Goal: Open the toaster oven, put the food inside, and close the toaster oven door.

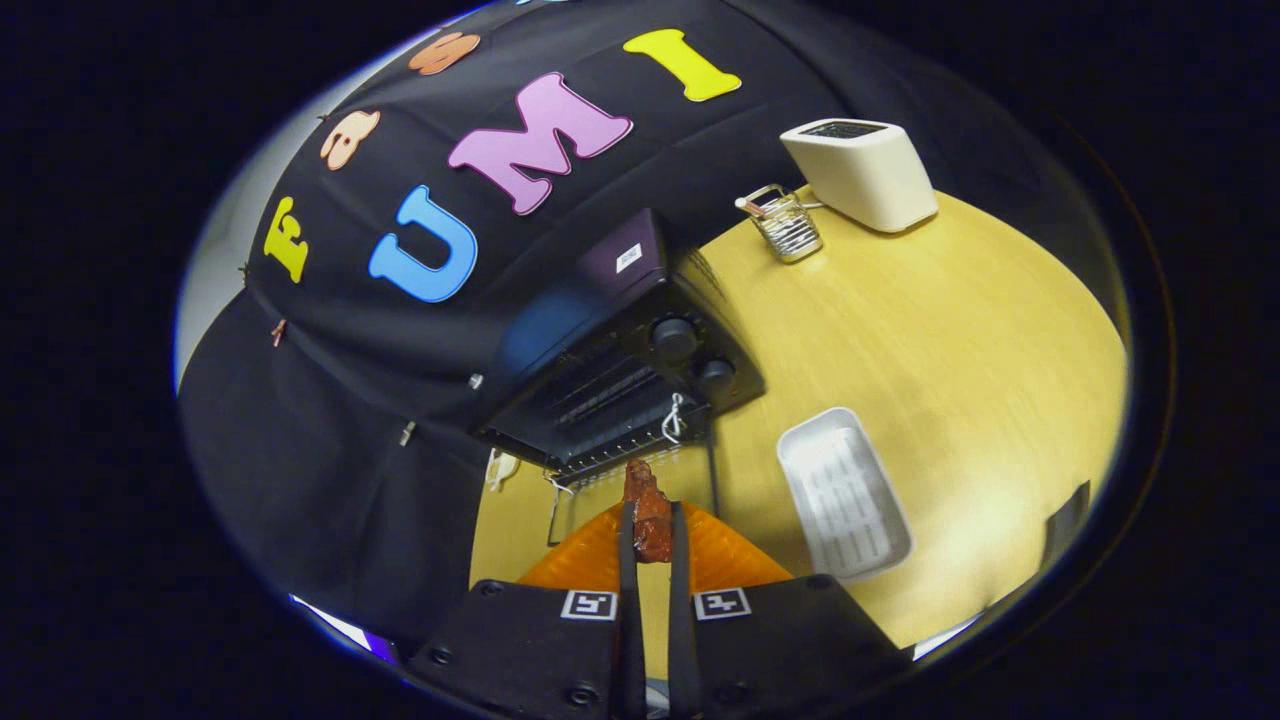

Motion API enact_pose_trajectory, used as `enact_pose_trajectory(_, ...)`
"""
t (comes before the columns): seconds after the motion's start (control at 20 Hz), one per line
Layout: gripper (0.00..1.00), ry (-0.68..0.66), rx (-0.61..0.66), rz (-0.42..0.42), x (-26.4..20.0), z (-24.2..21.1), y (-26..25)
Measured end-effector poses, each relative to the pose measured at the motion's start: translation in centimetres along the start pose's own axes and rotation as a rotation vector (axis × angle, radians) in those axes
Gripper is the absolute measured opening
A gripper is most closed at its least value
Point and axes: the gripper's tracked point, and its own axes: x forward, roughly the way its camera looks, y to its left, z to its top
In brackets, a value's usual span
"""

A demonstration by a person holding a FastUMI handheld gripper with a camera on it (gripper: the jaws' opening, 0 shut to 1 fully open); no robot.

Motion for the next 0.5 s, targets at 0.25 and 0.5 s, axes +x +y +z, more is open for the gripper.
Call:
enact_pose_trajectory(0.25,0.13,-0.081,0.028,0.036,6.3,-0.1,3.4)
enact_pose_trajectory(0.5,0.13,-0.211,0.056,0.001,11.4,0.7,4.5)
